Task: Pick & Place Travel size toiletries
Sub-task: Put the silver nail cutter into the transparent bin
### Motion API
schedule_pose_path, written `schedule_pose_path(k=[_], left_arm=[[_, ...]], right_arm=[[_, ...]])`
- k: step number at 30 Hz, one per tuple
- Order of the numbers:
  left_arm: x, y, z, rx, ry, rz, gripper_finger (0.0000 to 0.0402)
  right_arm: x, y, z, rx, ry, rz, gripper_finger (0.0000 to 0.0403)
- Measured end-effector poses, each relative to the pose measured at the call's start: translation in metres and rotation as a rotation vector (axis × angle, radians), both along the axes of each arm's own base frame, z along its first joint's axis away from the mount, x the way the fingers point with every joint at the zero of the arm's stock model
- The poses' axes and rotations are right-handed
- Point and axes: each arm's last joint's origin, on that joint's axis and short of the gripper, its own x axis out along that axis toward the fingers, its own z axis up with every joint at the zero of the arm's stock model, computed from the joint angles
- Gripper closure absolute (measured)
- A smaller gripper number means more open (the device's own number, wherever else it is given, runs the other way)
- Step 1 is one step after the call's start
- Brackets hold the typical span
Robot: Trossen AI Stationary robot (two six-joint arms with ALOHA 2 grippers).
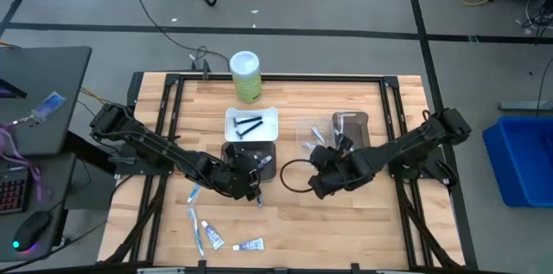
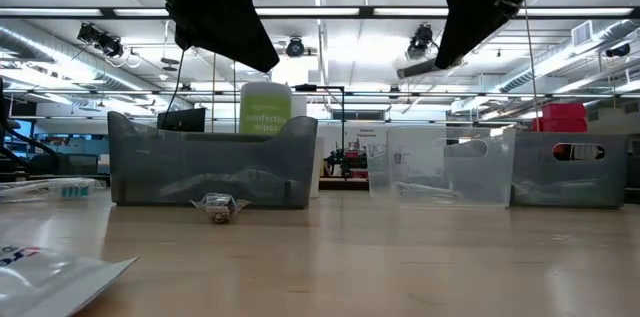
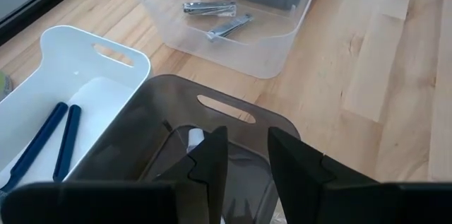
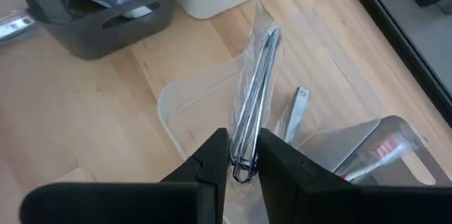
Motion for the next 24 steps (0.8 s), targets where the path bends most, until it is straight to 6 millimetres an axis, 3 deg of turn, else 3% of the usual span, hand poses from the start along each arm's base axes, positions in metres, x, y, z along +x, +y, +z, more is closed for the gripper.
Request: schedule_pose_path(k=[11, 24], left_arm=[[0.003, -0.003, 0.002, -0.039, -0.019, -0.053, 0.0292], [0.003, -0.002, 0.002, 0.006, 0.004, -0.086, 0.0292]], right_arm=[[-0.005, -0.013, -0.031, 0.013, 0.066, -0.022, 0.0336], [0.004, -0.048, -0.037, -0.003, 0.103, -0.069, 0.0332]])
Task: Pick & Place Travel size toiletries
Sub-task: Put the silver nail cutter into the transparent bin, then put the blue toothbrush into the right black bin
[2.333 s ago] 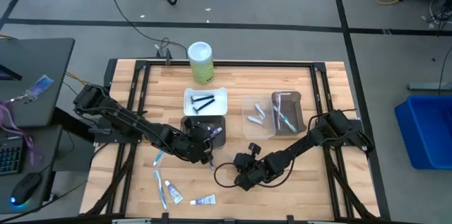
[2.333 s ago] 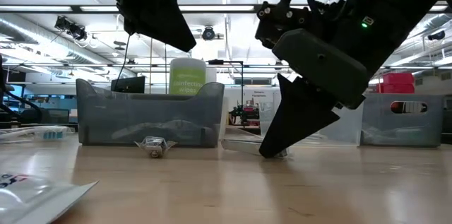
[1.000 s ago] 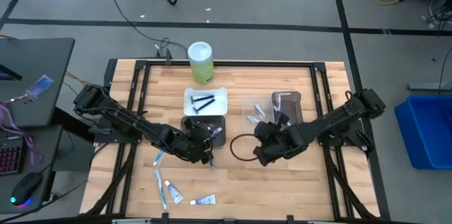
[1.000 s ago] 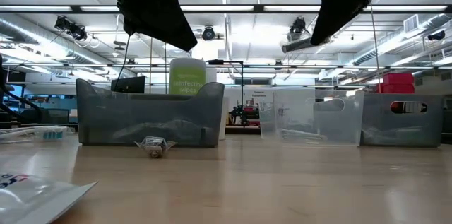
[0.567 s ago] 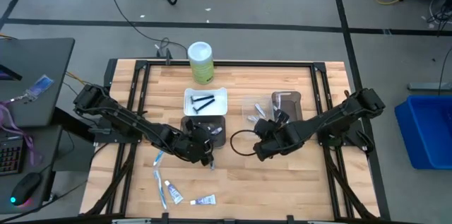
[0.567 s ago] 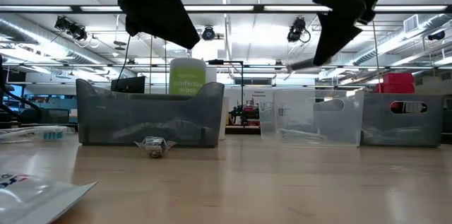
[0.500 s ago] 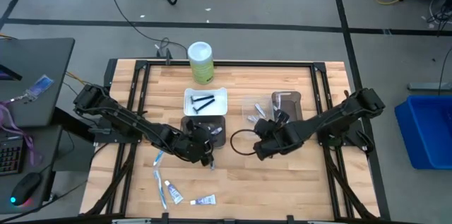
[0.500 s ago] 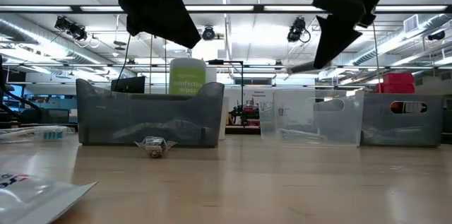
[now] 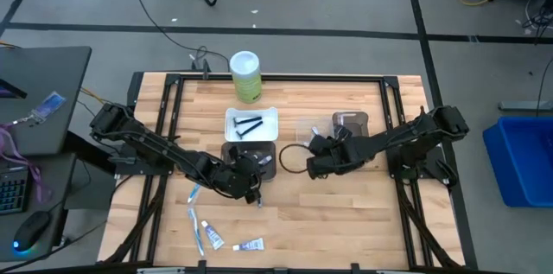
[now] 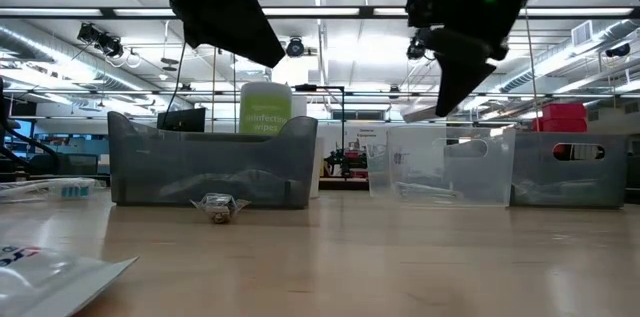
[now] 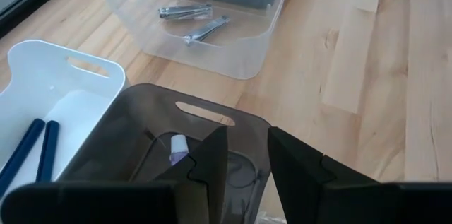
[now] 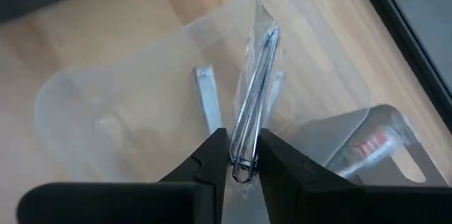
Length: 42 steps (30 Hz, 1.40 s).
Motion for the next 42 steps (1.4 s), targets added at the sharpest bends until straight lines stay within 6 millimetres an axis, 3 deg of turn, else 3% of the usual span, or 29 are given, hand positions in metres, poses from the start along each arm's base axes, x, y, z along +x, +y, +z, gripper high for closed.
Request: schedule_pose_path(k=[4, 10, 16, 24, 30, 37, 42], left_arm=[[0.000, 0.000, 0.000, 0.001, 0.000, -0.001, 0.0292], [0.000, 0.000, 0.000, 0.002, 0.001, -0.002, 0.0292], [0.000, 0.000, 0.000, -0.019, -0.008, 0.014, 0.0292], [0.000, 0.000, 0.000, -0.017, -0.007, 0.013, 0.0291], [0.000, 0.000, 0.000, -0.004, -0.001, 0.003, 0.0292], [0.003, -0.002, 0.003, -0.074, -0.059, 0.026, 0.0292], [0.004, -0.003, 0.004, -0.080, -0.065, -0.007, 0.0292]], right_arm=[[0.010, -0.006, -0.001, 0.091, -0.066, 0.004, 0.0331], [0.011, -0.005, -0.021, 0.270, -0.090, 0.074, 0.0327], [0.005, -0.013, -0.038, 0.113, -0.102, 0.057, 0.0302], [0.013, -0.021, -0.035, 0.077, -0.153, 0.083, 0.0248], [0.031, -0.014, -0.024, 0.136, -0.376, 0.142, 0.0224], [0.055, 0.001, 0.003, 0.260, -0.683, 0.439, 0.0224], [0.058, 0.011, 0.011, 0.287, -0.755, 0.537, 0.0240]])
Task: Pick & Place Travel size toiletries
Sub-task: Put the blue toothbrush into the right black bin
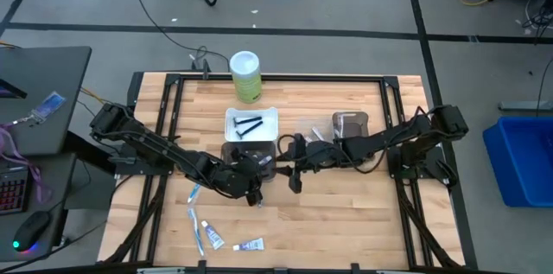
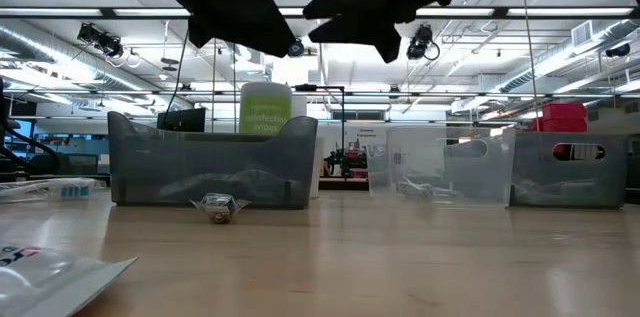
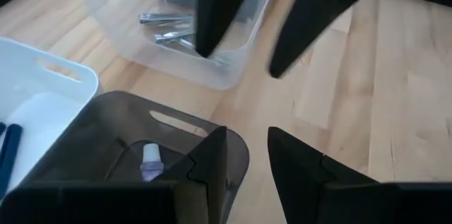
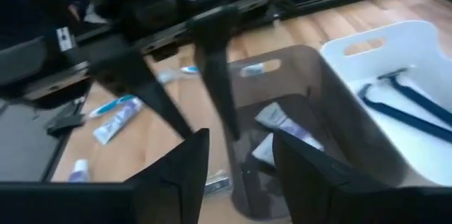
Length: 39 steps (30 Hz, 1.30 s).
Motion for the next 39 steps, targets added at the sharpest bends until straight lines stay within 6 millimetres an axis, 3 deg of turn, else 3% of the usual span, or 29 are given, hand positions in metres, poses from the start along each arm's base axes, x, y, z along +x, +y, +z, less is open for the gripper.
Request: schedule_pose_path(k=[7, 11, 15, 23, 28, 33, 39], left_arm=[[-0.003, -0.008, 0.003, -0.112, 0.053, -0.113, 0.0292], [-0.010, -0.014, 0.005, -0.088, 0.114, -0.101, 0.0292], [-0.026, -0.009, 0.005, -0.127, 0.326, 0.007, 0.0292], [-0.070, 0.007, 0.001, -0.262, 0.765, 0.391, 0.0292], [-0.081, 0.008, 0.000, -0.285, 0.892, 0.435, 0.0292], [-0.087, 0.010, -0.012, -0.302, 0.965, 0.411, 0.0280], [-0.097, 0.015, -0.041, -0.312, 0.989, 0.449, 0.0239]], right_arm=[[-0.010, 0.011, -0.013, -0.015, 0.152, 0.028, 0.0257], [-0.017, 0.019, -0.020, 0.008, 0.249, 0.056, 0.0262], [-0.021, 0.031, -0.022, 0.040, 0.278, 0.166, 0.0263], [-0.027, 0.051, -0.021, -0.003, 0.266, 0.253, 0.0263], [-0.030, 0.060, -0.021, -0.006, 0.266, 0.279, 0.0261], [-0.033, 0.066, -0.021, 0.001, 0.265, 0.291, 0.0263], [-0.036, 0.074, -0.021, 0.009, 0.266, 0.312, 0.0263]])
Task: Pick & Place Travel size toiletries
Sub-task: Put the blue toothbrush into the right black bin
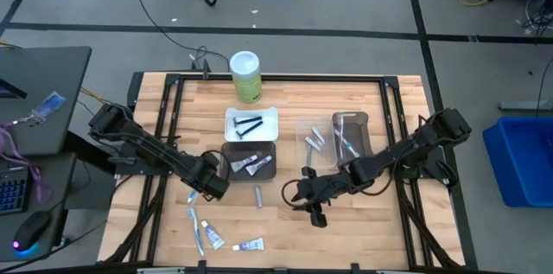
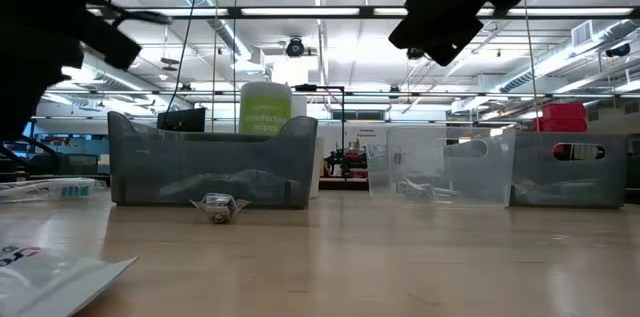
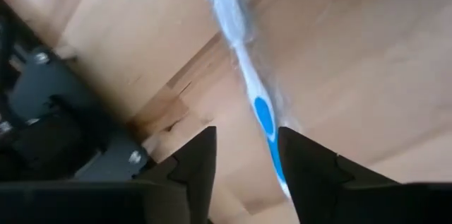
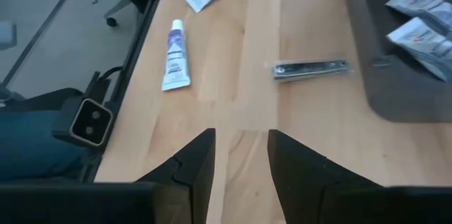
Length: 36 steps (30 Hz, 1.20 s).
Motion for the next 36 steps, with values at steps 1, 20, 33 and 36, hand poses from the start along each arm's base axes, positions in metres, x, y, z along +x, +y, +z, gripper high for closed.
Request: schedule_pose_path(k=[1, 20, 33, 36], left_arm=[[-0.001, 0.001, -0.005, -0.002, -0.006, -0.003, 0.0232], [-0.018, 0.010, -0.058, -0.020, -0.084, 0.005, 0.0295], [-0.018, -0.003, -0.012, 0.242, -0.065, 0.194, 0.0362], [-0.011, -0.015, 0.017, 0.311, -0.168, 0.184, 0.0364]], right_arm=[[-0.001, 0.002, 0.000, 0.000, 0.000, 0.005, 0.0262], [0.000, 0.008, 0.004, -0.057, -0.081, 0.048, 0.0264], [0.014, -0.005, 0.021, -0.342, -0.339, -0.156, 0.0271], [0.016, -0.012, 0.019, -0.406, -0.325, -0.132, 0.0259]])
